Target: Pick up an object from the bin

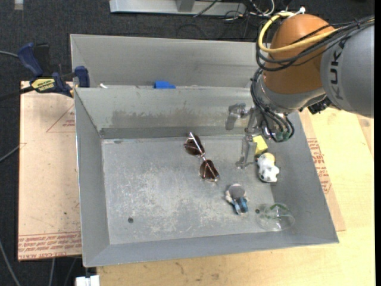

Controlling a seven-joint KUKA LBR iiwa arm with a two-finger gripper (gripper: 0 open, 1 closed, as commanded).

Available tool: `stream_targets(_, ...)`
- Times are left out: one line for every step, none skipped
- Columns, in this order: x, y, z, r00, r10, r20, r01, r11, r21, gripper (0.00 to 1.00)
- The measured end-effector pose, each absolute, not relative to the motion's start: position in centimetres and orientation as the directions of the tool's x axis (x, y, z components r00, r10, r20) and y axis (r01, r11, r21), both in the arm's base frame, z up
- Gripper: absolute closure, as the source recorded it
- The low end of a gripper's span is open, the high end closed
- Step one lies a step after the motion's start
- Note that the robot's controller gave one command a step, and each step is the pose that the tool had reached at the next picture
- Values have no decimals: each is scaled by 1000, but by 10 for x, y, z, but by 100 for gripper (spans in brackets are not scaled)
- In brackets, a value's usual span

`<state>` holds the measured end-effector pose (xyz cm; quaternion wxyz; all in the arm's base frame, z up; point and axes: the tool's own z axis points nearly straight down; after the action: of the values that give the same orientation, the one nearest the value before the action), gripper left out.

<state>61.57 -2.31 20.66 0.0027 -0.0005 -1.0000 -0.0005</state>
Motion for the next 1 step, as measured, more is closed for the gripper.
stream_targets(617, -23, 212, -1000, 0, -2, 0, 1000, 1, 0)
